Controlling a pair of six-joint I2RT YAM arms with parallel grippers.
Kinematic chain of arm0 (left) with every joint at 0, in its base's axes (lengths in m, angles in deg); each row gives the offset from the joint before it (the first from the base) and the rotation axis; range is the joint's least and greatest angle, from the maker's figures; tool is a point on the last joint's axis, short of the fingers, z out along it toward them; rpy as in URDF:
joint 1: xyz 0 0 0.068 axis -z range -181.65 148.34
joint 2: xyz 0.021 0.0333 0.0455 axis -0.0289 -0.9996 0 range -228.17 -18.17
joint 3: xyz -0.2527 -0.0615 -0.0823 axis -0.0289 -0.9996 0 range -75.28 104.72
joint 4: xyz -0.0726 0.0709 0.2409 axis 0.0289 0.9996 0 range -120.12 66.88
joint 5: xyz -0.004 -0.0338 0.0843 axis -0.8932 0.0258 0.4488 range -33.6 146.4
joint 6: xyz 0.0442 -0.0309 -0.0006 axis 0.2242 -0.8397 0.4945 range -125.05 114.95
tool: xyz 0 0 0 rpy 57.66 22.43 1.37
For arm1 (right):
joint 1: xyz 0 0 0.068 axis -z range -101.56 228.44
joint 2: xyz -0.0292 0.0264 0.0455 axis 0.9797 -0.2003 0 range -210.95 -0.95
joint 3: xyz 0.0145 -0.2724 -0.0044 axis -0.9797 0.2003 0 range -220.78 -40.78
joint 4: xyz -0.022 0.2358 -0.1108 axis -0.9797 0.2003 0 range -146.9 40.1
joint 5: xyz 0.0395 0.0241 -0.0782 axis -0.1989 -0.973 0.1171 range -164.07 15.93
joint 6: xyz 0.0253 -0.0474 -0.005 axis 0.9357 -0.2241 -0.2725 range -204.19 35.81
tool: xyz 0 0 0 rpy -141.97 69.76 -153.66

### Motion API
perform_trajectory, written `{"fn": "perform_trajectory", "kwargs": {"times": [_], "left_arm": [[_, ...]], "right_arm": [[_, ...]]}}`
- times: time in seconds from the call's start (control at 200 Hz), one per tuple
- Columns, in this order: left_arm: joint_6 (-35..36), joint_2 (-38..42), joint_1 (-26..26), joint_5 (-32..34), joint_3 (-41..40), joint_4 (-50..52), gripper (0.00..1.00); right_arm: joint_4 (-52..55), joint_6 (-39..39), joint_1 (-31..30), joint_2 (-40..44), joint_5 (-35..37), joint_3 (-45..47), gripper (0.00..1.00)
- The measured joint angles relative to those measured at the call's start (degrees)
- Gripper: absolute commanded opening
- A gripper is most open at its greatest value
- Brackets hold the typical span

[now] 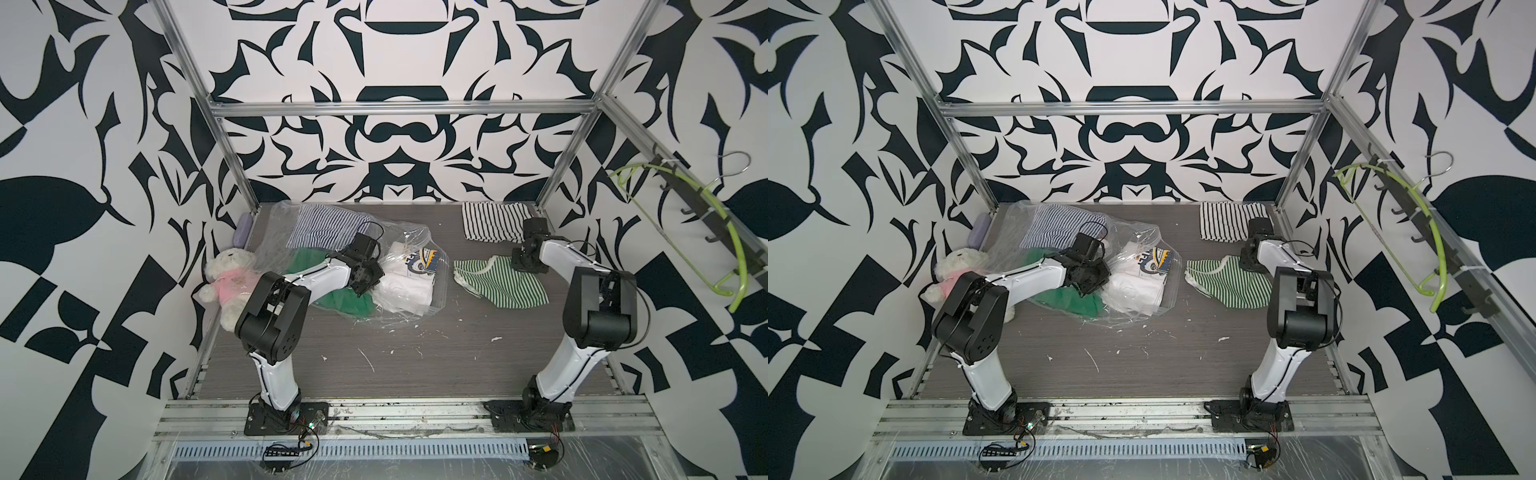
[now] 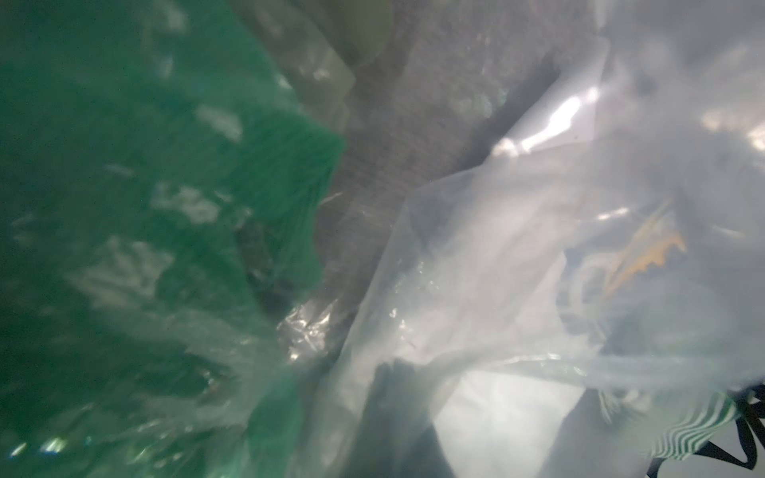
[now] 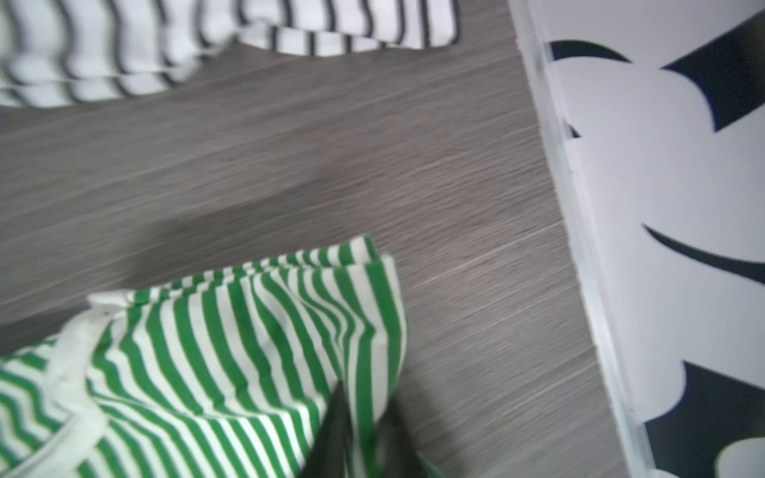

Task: Take the tank top out of the vacuum bag
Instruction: Take out the tank top from the vacuum bag, then move the tank top to the center of the board.

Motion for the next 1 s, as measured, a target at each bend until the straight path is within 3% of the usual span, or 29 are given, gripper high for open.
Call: {"fn": "perform_trajectory", "kwargs": {"times": [0.06,0.205,0.435,0.55,0.72,1.0], "left_arm": [[0.0,0.0,0.0,0.0,0.0,0.0,0.0],[0.0,0.0,0.0,0.1,-0.1,0.0,0.0],[0.0,0.0,0.0,0.2,-0.1,0.0,0.0],[0.0,0.1,0.0,0.3,-0.1,0.0,0.0],[-0.2,0.1,0.0,0.3,-0.1,0.0,0.0],[-0.2,0.1,0.0,0.3,-0.2,-0.1,0.0]], "right_arm": [[-0.1,0.0,0.3,-0.4,0.3,-0.5,0.8],[-1.3,0.0,-1.3,4.9,0.6,1.7,0.8],[-1.7,1.8,-13.6,19.9,0.5,8.7,0.66],[-0.3,9.8,-19.3,26.2,-4.3,14.5,0.63],[-1.9,27.6,-19.2,34.2,-16.0,27.7,0.63],[-11.1,46.7,-17.4,29.0,-25.6,32.5,0.52]]}}
